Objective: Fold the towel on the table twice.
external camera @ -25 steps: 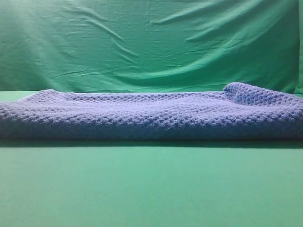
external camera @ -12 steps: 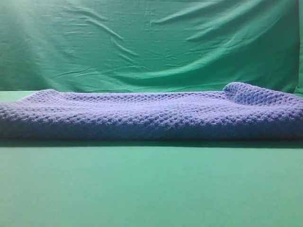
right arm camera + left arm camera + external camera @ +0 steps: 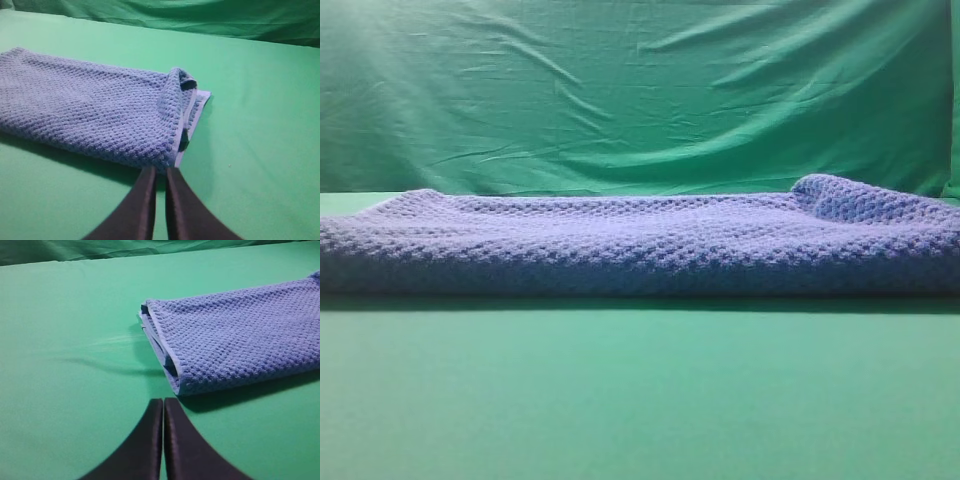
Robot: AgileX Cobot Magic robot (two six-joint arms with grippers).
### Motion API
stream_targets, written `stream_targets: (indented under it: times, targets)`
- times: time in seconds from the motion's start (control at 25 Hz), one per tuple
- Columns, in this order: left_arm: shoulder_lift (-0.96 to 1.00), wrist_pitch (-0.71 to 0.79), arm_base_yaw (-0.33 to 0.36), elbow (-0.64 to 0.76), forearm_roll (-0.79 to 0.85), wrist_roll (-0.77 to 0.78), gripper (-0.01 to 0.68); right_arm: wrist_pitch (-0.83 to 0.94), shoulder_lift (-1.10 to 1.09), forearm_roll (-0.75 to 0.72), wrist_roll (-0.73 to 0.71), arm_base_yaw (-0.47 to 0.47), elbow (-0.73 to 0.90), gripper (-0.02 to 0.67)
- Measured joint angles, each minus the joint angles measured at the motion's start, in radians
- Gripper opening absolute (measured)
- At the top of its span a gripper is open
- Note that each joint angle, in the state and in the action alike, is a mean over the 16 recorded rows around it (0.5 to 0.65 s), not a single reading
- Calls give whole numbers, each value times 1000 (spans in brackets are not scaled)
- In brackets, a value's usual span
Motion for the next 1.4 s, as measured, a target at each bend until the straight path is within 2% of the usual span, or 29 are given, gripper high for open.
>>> stream_targets:
  times: [0.64,0.84,1.2,1.4]
  targets:
    - [0,2,15,0,1,0,0,50,0,-2,0,-12,-1,48]
    - [0,2,67,0,1,0,0,51,0,-2,0,-69,-1,48]
    - [0,2,201,0,1,0,0,53,0,-2,0,-223,-2,48]
    - [0,2,244,0,1,0,0,53,0,-2,0,-273,-2,48]
